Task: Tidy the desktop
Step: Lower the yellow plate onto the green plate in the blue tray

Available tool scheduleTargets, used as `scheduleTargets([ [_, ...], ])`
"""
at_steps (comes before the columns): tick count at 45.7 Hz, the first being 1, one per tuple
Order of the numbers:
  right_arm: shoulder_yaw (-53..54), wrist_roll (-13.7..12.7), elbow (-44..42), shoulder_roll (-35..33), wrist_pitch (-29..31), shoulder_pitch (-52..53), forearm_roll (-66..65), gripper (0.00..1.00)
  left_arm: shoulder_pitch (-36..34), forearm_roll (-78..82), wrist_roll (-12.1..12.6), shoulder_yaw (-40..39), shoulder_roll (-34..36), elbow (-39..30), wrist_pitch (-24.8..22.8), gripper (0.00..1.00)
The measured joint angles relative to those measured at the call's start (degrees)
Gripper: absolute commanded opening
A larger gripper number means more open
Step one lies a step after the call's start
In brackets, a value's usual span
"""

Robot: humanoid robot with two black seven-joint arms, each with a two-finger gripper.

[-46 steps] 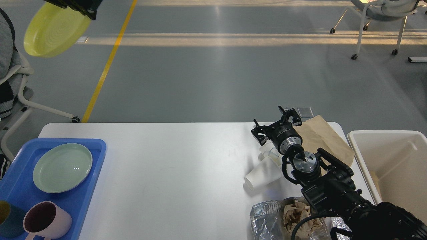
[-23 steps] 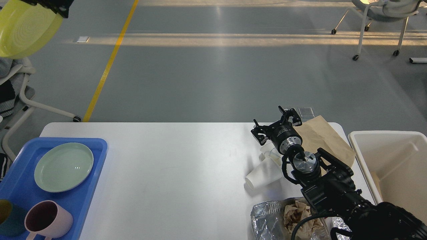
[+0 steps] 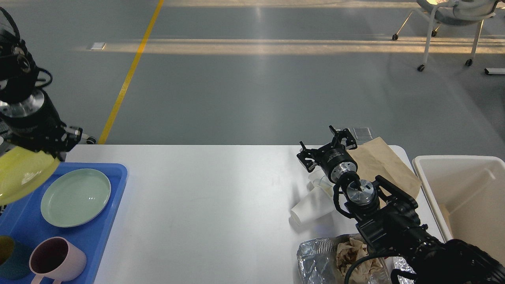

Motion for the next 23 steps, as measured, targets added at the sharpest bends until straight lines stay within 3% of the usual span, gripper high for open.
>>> scheduleTargets([
  [9, 0.00, 0.00, 0.00, 0.00, 0.00, 0.00, 0.00, 1.00, 9.64, 0.04, -0.01, -0.64, -0.71, 1.52, 15.45, 0.00],
  [13, 0.00, 0.00, 0.00, 0.00, 0.00, 0.00, 0.00, 1.00, 12.29, 0.04, 0.00, -0.86, -1.07, 2.41, 20.19, 0.00],
  [23, 0.02, 0.00, 0.00, 0.00, 0.00, 0.00, 0.00, 1.00, 14.95, 0.04, -0.01, -1.12, -3.26, 2.80, 24.01, 0.01],
])
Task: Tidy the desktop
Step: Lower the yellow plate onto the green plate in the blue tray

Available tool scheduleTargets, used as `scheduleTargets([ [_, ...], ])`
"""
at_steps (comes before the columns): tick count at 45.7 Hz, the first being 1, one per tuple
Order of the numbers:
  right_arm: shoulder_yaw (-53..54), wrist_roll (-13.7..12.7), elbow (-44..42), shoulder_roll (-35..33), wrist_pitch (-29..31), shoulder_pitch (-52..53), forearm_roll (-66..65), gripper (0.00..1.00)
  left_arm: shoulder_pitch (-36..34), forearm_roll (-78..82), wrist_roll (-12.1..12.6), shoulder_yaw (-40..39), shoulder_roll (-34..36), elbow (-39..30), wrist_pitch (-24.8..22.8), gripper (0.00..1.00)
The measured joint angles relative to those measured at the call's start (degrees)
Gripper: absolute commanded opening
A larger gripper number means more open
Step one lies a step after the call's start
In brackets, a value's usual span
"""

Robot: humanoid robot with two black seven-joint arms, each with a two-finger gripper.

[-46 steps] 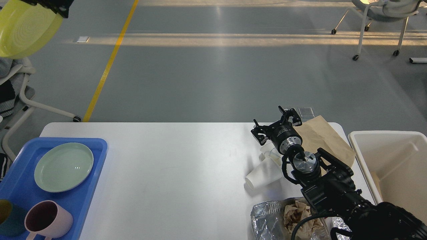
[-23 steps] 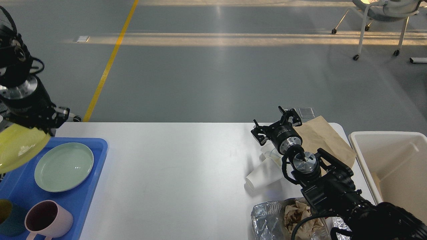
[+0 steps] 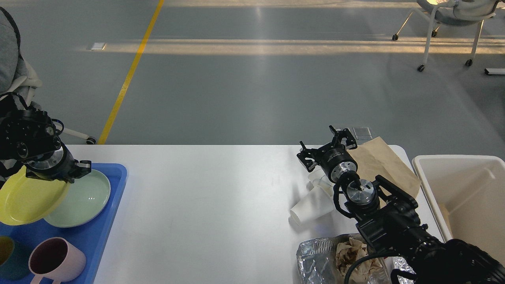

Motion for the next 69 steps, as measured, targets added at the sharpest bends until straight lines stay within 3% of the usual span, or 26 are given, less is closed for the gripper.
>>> scheduleTargets([
  [11, 0.00, 0.00, 0.00, 0.00, 0.00, 0.00, 0.00, 1.00, 3.52, 0.00, 0.00, -0.09, -1.86, 0.03, 6.08, 0.01],
  [25, -0.02, 0.00, 0.00, 0.00, 0.00, 0.00, 0.00, 1.00, 5.29, -0.07, 0.00, -1.29, -2.30, 0.03, 8.42, 0.01],
  [38, -0.02, 0.00, 0.00, 0.00, 0.00, 0.00, 0.00, 1.00, 10.06, -0.09, 0.00, -4.88, -2.30, 0.17, 14.66, 0.01],
  [69, -0.01, 0.00, 0.00, 0.00, 0.00, 0.00, 0.00, 1.00, 13.90, -0.19, -0.08, -10.58, -3.96, 4.68, 15.75, 0.02],
])
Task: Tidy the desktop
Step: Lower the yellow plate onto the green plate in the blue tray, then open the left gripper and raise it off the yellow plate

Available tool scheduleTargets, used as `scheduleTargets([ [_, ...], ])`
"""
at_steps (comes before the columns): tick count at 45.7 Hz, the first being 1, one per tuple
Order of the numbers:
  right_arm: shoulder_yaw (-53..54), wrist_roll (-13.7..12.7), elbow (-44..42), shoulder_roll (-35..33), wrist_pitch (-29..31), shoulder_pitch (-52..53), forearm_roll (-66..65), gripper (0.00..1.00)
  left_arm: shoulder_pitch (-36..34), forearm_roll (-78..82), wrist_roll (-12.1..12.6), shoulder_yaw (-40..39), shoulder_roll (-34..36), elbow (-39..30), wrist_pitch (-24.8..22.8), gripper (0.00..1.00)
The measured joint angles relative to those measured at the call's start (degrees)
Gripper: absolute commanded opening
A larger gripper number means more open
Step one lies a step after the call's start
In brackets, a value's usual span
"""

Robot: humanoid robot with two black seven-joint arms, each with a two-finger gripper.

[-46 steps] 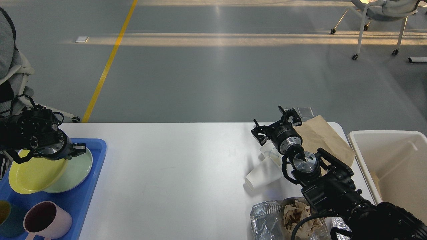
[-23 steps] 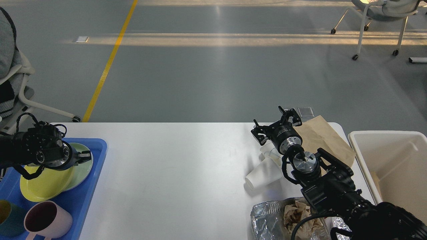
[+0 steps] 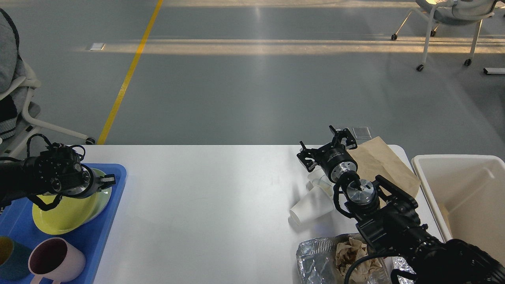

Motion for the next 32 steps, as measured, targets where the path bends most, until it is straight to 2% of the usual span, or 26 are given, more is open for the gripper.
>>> scheduleTargets([
  [15, 0.00, 0.00, 0.00, 0.00, 0.00, 0.00, 0.00, 1.00, -0.17, -0.97, 0.22, -1.41, -0.05, 0.01, -0.57, 0.06],
  [22, 0.00, 0.00, 0.00, 0.00, 0.00, 0.00, 0.00, 1.00, -0.21, -1.02, 0.33, -1.55, -0.08, 0.01, -0.57, 0.17],
  [28, 0.00, 0.00, 0.00, 0.00, 0.00, 0.00, 0.00, 1.00, -0.73, -1.03, 0.63, -1.57, -0.07, 0.01, -0.50, 0.20],
  [32, 0.00, 0.00, 0.00, 0.00, 0.00, 0.00, 0.00, 1.00, -0.81, -1.03, 0.75, -1.57, -0.02, 0.01, -0.50, 0.25],
])
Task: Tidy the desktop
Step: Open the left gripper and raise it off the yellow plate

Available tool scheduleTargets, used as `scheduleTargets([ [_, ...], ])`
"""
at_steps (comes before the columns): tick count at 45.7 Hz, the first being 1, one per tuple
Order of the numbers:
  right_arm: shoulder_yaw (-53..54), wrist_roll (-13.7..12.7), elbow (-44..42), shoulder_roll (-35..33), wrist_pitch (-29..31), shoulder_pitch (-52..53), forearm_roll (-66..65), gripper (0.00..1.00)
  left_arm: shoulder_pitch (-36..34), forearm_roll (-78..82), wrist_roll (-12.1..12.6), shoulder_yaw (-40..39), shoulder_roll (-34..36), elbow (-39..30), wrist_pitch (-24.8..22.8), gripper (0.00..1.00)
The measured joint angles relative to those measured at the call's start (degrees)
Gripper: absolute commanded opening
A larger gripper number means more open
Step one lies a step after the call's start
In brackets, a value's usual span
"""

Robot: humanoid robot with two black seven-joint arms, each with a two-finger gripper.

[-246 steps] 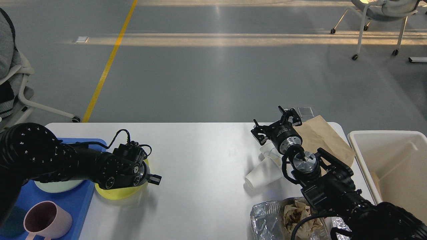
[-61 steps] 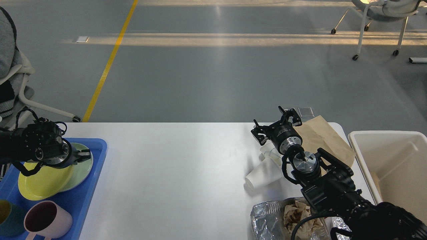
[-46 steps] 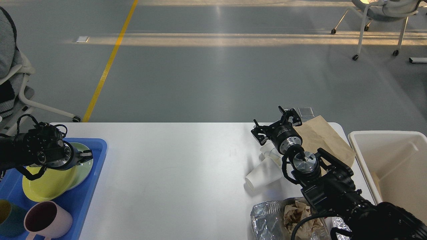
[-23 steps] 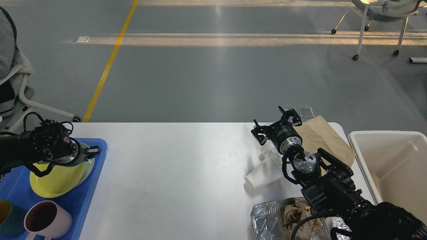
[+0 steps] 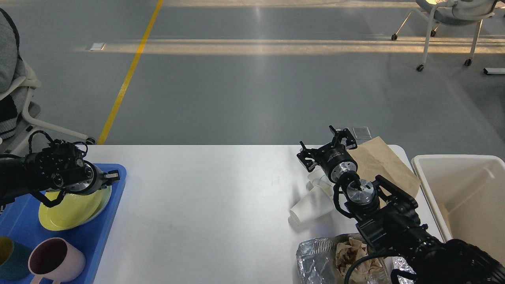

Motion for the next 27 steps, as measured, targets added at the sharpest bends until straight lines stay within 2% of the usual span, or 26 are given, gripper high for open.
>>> scheduleTargets([
  [10, 0.00, 0.00, 0.00, 0.00, 0.00, 0.00, 0.00, 1.00, -0.06, -0.10, 0.05, -0.32, 0.12, 0.01, 0.45, 0.48],
  [18, 0.01, 0.00, 0.00, 0.00, 0.00, 0.00, 0.00, 1.00, -0.80, -0.09, 0.05, -0.91, 0.70, -0.32, -0.38, 0.58],
  [23, 0.01, 0.00, 0.00, 0.00, 0.00, 0.00, 0.00, 1.00, -2.75, -0.05, 0.00, -1.56, 2.12, -1.71, -3.71, 0.61],
  [27, 0.01, 0.00, 0.00, 0.00, 0.00, 0.00, 0.00, 1.00, -5.76, -0.05, -0.26, -2.21, 3.68, -3.40, -9.74, 0.61],
])
